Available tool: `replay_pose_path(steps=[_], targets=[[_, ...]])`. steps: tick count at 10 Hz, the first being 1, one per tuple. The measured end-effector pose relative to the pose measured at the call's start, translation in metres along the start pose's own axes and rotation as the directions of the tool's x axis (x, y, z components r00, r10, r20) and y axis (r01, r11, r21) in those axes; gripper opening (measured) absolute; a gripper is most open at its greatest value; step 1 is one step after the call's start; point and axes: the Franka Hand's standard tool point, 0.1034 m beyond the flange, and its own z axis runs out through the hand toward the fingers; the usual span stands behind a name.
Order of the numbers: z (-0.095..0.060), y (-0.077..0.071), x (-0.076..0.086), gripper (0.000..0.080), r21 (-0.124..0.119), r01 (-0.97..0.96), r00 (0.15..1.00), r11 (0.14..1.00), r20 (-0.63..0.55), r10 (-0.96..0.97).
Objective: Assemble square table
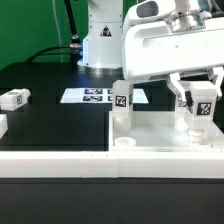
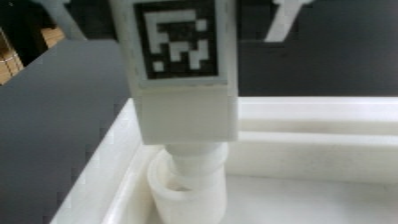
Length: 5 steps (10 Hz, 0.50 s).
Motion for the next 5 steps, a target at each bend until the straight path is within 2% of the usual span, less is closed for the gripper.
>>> replay_pose_path(steps=[5], targets=[[0.0107, -0.0048, -0.0088, 0.0290, 0.006, 0.000, 1.000, 1.000, 0.011, 0.000]])
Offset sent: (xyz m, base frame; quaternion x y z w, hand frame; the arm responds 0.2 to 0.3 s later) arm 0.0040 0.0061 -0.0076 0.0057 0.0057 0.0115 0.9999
